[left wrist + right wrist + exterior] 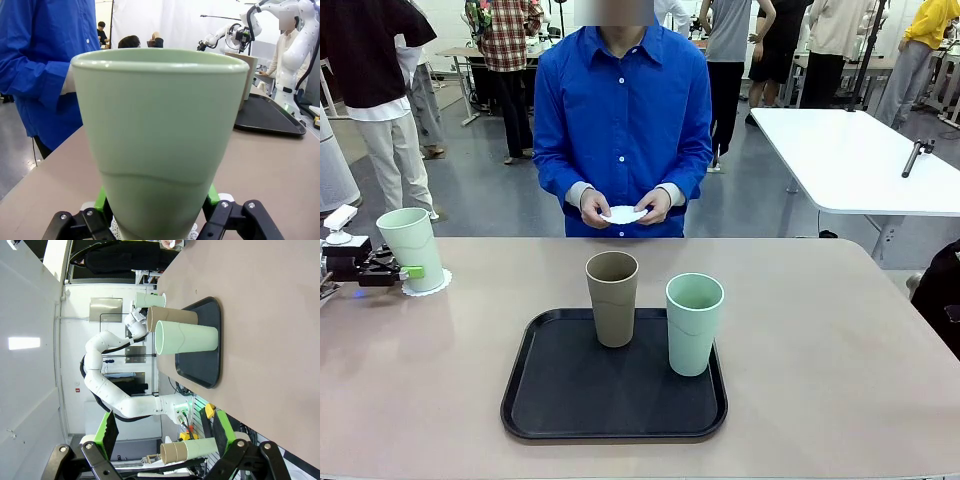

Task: Place coasters on the table and set cups on them.
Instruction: Pick up one Reusable plastic cup and place it on a coaster set by the human.

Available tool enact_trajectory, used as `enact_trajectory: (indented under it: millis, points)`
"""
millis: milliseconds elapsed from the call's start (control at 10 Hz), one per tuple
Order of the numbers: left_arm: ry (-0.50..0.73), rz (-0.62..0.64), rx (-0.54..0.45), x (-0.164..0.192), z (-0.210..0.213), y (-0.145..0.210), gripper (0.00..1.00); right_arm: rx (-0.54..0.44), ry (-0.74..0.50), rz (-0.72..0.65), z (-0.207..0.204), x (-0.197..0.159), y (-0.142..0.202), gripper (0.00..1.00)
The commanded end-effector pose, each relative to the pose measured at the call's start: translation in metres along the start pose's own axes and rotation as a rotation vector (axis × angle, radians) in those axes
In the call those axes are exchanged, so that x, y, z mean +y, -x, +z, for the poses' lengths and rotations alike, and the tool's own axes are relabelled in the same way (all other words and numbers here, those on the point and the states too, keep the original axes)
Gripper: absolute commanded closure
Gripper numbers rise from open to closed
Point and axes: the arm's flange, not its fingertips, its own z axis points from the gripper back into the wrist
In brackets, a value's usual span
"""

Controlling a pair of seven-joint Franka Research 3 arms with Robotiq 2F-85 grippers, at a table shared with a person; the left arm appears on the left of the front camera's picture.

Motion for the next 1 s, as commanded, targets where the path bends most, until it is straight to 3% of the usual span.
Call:
enact_trajectory:
  millis: [0, 100, 900]
  points:
    - [0.024, -0.014, 0.019, -0.0008, 0.0038, 0.0049, 0.14, -0.003, -0.013, 0.015, 0.0001, -0.0002, 0.0014, 0.0]
    - [0.033, -0.005, 0.016, 0.0001, 0.0033, 0.0055, 0.0, -0.003, -0.013, 0.015, 0.0001, -0.0002, 0.0014, 0.0]
    - [0.079, 0.013, 0.005, -0.0002, 0.0047, 0.0028, 0.0, -0.003, -0.013, 0.015, 0.0001, -0.0002, 0.0014, 0.0]
